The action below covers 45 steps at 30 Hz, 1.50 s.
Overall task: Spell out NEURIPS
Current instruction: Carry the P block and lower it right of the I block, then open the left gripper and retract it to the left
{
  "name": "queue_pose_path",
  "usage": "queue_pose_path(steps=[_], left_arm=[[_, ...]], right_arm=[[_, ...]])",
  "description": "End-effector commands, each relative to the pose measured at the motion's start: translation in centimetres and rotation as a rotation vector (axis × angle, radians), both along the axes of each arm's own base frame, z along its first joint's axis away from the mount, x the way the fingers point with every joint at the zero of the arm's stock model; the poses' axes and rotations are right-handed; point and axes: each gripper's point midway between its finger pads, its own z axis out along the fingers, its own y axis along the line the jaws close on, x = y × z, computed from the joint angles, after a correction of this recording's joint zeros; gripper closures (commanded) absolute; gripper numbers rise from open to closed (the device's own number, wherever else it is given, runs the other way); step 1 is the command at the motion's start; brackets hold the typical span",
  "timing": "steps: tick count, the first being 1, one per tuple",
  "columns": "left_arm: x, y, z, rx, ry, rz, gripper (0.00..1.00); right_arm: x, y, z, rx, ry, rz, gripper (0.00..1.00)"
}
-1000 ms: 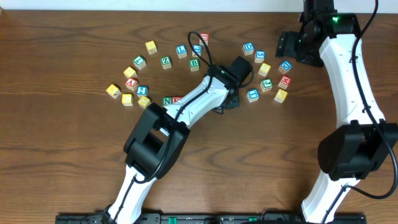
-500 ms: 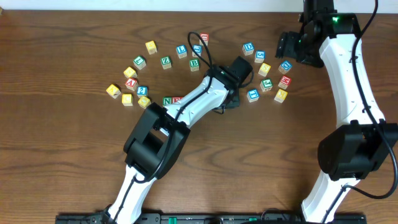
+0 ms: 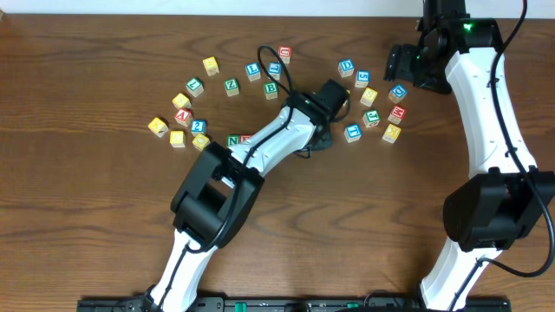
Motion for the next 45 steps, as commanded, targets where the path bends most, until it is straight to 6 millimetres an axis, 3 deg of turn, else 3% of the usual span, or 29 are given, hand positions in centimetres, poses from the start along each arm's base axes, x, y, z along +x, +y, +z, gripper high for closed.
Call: queue_pose_path(steps=[1,9,12,17,24,30,36,41,45], left_arm=[[0.1,1.2,-0.9,0.033,0.006,0.035,0.66],[-0.2,0.8,-0.9,0.016,0.021,0.026,0.64],[-0.2,0.7,-0.9,0.013,0.022,0.021,0.56],[-0.2,0.8,-0.6,0.011,0.019,0.022,0.51],[0.4,0.3,2.0,-0.002,-0.035,-0.059,0.5],[0.9,0.0,7.3,-0.049,-0.131,-0.114,0.5],[0.6,0.6,14.5,-0.108,-0.248,-0.147,0.49],[0.0,4.6,21.0,-0.142,-0.334,-0.099,0.49],[-0.5,10.4,25.0,-0.133,-0.377,-0.012,0.49]], right_arm=[[0.2,-0.4,-0.2,-0.018,0.004,0.006,0.15],[0.2,-0.4,-0.2,-0.018,0.004,0.006,0.15],[0.2,-0.4,-0.2,-0.018,0.004,0.006,0.15],[0.2,-0.4,-0.2,-0.018,0.005,0.006,0.15],[0.2,-0.4,-0.2,-0.018,0.005,0.006,0.15],[0.2,-0.4,-0.2,-0.018,0.005,0.006,0.15],[0.1,-0.4,-0.2,-0.018,0.008,0.006,0.15],[-0.2,0.2,-0.3,0.011,0.022,0.017,0.15],[-0.6,1.7,-0.6,0.056,0.04,0.049,0.19]])
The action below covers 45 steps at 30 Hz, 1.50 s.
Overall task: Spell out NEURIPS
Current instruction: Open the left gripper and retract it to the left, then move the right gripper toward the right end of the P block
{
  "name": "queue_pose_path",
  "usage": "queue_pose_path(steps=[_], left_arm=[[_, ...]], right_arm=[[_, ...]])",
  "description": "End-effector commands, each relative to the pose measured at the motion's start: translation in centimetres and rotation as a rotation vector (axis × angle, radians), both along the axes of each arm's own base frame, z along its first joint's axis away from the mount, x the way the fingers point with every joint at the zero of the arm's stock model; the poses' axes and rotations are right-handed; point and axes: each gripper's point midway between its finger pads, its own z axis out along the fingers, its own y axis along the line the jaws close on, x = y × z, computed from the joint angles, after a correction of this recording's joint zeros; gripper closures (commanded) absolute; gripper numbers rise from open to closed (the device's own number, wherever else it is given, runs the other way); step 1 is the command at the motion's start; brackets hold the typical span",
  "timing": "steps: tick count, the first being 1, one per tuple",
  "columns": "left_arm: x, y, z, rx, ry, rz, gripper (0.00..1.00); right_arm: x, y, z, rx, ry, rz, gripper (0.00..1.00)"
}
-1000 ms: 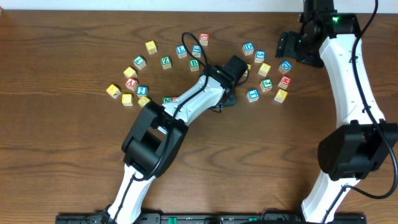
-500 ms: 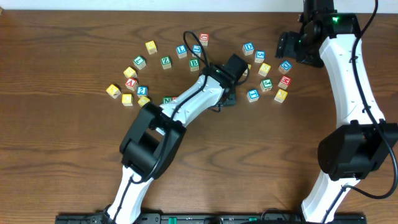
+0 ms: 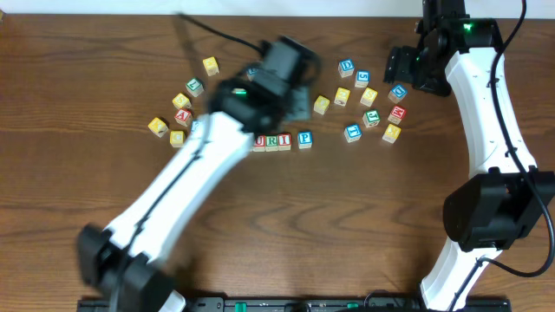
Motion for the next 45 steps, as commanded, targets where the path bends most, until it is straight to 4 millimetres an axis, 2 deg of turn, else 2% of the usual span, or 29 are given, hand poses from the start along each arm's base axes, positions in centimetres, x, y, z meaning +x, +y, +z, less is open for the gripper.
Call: queue_pose_path(steps=[1,5,7,10,13,19,24,28,31,45], left_arm=[[0.1,5.6,3.1,0.009,-0.043,0.086,0.49],[-0.4,11.7,4.4,0.02,-0.03,0.216,0.49],[-0.5,14.5,4.3,0.04,-0.013,0.267,0.49],[-0.6,16.8,3.8,0.061,0.015,0.308,0.49],[-0.6,18.3,3.4,0.076,0.037,0.319,0.49],[-0.4,19.8,3.1,0.065,0.051,0.33,0.49],[-0.2,20.1,2.6,0.069,0.065,0.336,0.49],[0.0,20.1,2.0,0.073,0.082,0.336,0.49],[0.0,20.1,1.8,0.074,0.087,0.336,0.49],[-0.2,20.1,1.6,0.078,0.1,0.336,0.49]], right_arm=[[-0.1,1.9,-0.4,0.048,0.018,0.053,0.21],[-0.7,4.3,-1.2,0.06,0.036,0.106,0.29],[-1.0,6.0,-1.9,0.059,0.045,0.142,0.38],[-1.6,8.2,-2.9,0.061,0.054,0.193,0.46],[-2.3,10.5,-4.1,0.059,0.064,0.243,0.51],[-3.5,14.0,-5.7,0.069,0.078,0.276,0.62],[-4.5,16.8,-6.7,0.089,0.077,0.332,0.78],[-4.7,18.0,-7.2,0.1,0.064,0.332,0.9],[-4.9,18.4,-7.8,0.106,0.067,0.321,0.99],[-6.7,17.5,-11.4,0.097,0.132,0.27,0.99]])
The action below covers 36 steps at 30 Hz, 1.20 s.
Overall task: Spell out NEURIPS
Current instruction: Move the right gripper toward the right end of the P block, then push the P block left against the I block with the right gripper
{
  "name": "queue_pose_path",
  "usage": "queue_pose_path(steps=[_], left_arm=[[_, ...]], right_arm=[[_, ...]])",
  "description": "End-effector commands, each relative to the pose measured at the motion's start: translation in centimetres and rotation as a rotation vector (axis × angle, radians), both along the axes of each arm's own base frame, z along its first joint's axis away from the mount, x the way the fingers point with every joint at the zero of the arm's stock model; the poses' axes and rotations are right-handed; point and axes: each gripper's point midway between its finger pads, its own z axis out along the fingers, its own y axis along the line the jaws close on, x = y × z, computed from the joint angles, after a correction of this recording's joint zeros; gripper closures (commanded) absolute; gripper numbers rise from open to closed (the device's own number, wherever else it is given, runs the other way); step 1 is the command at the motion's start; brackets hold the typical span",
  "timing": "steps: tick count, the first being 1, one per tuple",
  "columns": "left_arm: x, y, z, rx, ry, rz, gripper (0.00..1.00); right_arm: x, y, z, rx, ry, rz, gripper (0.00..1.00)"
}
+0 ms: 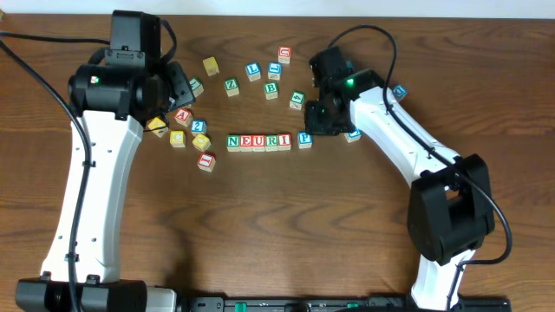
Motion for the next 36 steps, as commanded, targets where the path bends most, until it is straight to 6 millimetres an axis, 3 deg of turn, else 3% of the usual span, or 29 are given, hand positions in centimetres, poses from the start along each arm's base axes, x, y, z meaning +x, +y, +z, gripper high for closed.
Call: queue_pose_path(steps=[1,15,31,36], left_arm=[[0.0,0.1,-0.4,0.011,0.013,-0.011,0.49],[0.0,0.1,-0.4,0.011,0.015,-0.011,0.49],[0.0,0.1,-0.5,0.011,0.015,-0.011,0.49],[0.0,0.1,-0.4,0.011,0.015,-0.011,0.49]], right_arm=[[-0.4,-0.2,-1.4,-0.006,0.025,-0.024,0.99],[-0.4,-0.1,-4.2,0.023,0.002,-0.092,0.99],[-0.5,0.0,-5.3,0.039,0.001,-0.11,0.99],[-0.9,0.5,-6.5,0.057,0.038,-0.108,0.99]])
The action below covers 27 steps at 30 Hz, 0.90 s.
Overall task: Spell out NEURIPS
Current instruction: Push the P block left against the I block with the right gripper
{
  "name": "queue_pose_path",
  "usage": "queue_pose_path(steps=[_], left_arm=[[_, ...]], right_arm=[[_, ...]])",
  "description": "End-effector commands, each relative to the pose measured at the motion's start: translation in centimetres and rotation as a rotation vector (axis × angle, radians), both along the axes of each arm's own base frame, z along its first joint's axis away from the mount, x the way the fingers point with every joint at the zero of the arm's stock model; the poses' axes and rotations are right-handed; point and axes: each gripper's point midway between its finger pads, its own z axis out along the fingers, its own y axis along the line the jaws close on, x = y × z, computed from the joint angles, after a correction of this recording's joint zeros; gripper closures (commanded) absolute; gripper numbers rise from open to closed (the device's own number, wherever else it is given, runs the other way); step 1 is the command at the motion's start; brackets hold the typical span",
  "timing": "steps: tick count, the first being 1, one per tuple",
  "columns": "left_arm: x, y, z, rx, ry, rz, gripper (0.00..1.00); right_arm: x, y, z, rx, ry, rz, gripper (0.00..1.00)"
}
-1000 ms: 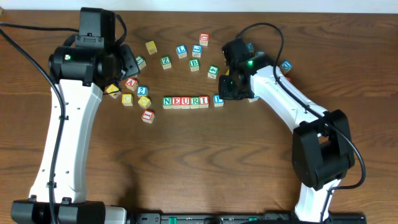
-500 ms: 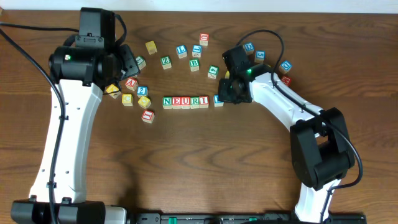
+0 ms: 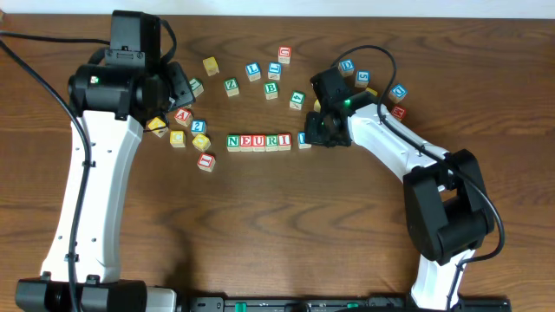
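Observation:
A row of letter blocks reading N E U R I [image 3: 258, 141] lies mid-table. At its right end a blue-lettered P block [image 3: 302, 138] shows only its left edge. My right gripper [image 3: 314, 133] is low over that block and hides most of it. Whether its fingers are open or hold anything cannot be seen from above. My left gripper [image 3: 177, 87] hangs at the far left over the cluster of loose blocks [image 3: 189, 128], and its fingers are hidden under the wrist.
Loose blocks lie along the back: yellow [image 3: 211, 65], green Z [image 3: 231, 86], green B [image 3: 270, 88], red [image 3: 284, 55]. More sit behind the right arm: blue D [image 3: 347, 66], blue [image 3: 398, 91], red [image 3: 398, 112]. A red block [image 3: 205, 160] lies below the left cluster.
My right gripper has moved down and left, from beside the right-hand blocks onto the P block at the row's end. The left arm and the row have not moved.
First my left arm reached across the middle, hiding the row, while the right arm stood at the back right. Then it was pulling away, with URI and P showing. Later it was back at the far left, NEURI and P in line, and the right arm had come in.

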Motion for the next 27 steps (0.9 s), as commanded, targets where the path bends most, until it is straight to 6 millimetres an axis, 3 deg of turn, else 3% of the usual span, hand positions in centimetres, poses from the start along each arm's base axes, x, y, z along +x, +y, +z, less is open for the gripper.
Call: queue_pose_path(steps=[1,27], left_arm=[[0.0,0.1,-0.4,0.011,0.014,-0.011,0.49],[0.0,0.1,-0.4,0.011,0.014,-0.011,0.49]], right_arm=[[-0.9,0.7,-2.2,0.022,0.064,-0.001,0.99],[0.8,1.5,-2.6,0.039,-0.005,0.05,0.99]])
